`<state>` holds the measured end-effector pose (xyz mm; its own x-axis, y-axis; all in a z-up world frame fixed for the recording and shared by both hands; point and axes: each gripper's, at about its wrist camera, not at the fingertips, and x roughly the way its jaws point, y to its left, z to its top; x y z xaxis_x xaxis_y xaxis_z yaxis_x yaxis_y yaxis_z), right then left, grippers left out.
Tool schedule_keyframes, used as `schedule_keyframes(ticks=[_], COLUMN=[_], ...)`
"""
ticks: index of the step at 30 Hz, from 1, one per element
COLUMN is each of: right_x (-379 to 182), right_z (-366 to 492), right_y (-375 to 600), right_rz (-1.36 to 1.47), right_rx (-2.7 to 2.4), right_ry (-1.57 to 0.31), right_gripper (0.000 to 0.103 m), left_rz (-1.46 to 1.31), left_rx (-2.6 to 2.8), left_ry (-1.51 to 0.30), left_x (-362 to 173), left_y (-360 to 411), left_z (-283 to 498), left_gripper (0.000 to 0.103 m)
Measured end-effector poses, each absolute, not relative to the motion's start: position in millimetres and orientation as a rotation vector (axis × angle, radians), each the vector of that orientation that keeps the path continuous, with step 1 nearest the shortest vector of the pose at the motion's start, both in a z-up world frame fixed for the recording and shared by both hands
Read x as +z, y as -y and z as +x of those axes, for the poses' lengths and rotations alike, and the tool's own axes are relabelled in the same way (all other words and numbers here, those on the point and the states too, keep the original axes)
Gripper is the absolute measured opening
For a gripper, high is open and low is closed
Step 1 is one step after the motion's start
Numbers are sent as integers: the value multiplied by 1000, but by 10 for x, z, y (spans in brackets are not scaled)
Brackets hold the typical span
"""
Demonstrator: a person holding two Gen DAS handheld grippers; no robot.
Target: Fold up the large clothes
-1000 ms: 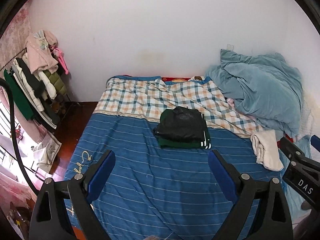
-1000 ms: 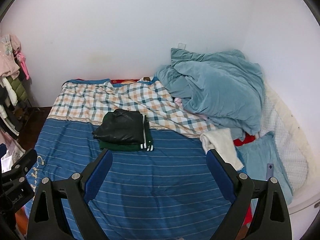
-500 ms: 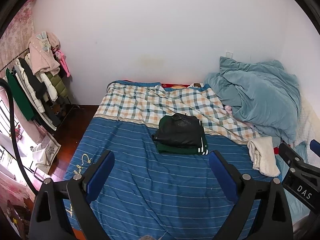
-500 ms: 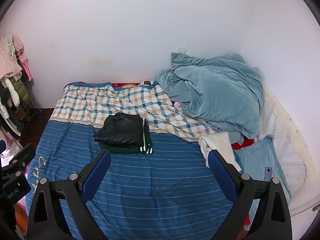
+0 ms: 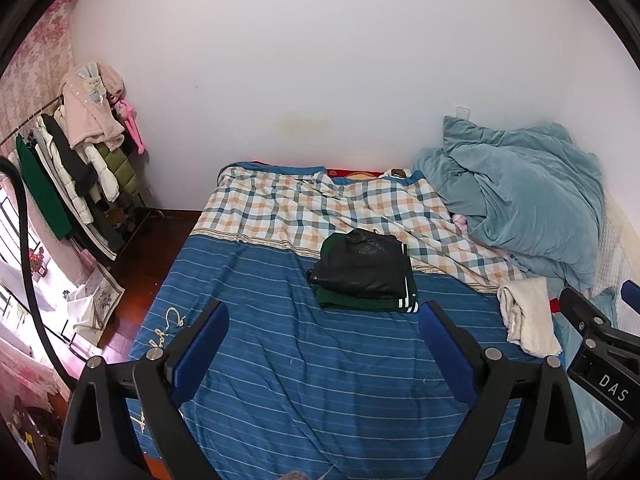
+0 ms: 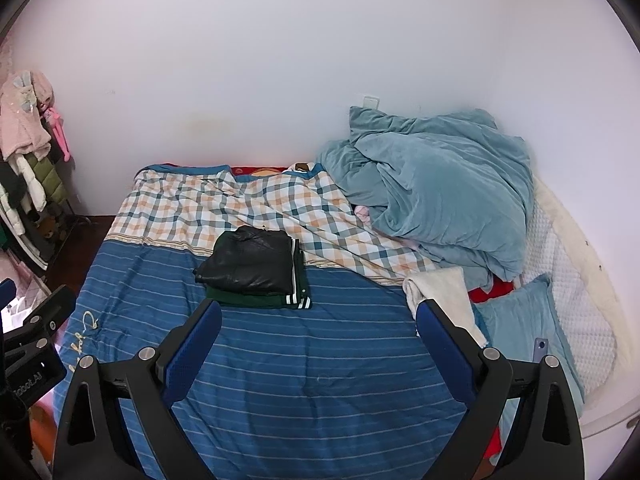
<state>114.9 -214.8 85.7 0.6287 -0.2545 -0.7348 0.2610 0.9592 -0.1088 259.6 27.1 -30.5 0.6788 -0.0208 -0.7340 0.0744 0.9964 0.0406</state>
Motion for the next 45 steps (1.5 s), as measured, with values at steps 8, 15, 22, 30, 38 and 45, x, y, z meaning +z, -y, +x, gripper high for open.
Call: schedule_keyframes(ticks=[8,15,22,30,38,45], right_x=[879,868,861,853,855,851], right_z=[1150,1147,1136,1090,1045,1045], right_y=[2154,2140,2138,2119,2097,2086], right_rz=[19,25,35,39,49,57], right_rx=[-284,-276,-275,-273,-271,-283], right_ry=[-835,-836,-830,-828,-821,-811], right_gripper=[99,99,99,99,99,100], left_rz=[64,64,66,66,68,72], left_rx=[-61,-60,-59,-61,-61,-55], left_ry=[-821,-820,-810,-808,-801,-800], left_x=[-274,-247,-215,-212,-181,-169], left_y=[-264,-237,-228,-226,-237,-249], left_z=[2596,2602,2594,2589,2597,2605], left_gripper=[97,97,97,97,97,97])
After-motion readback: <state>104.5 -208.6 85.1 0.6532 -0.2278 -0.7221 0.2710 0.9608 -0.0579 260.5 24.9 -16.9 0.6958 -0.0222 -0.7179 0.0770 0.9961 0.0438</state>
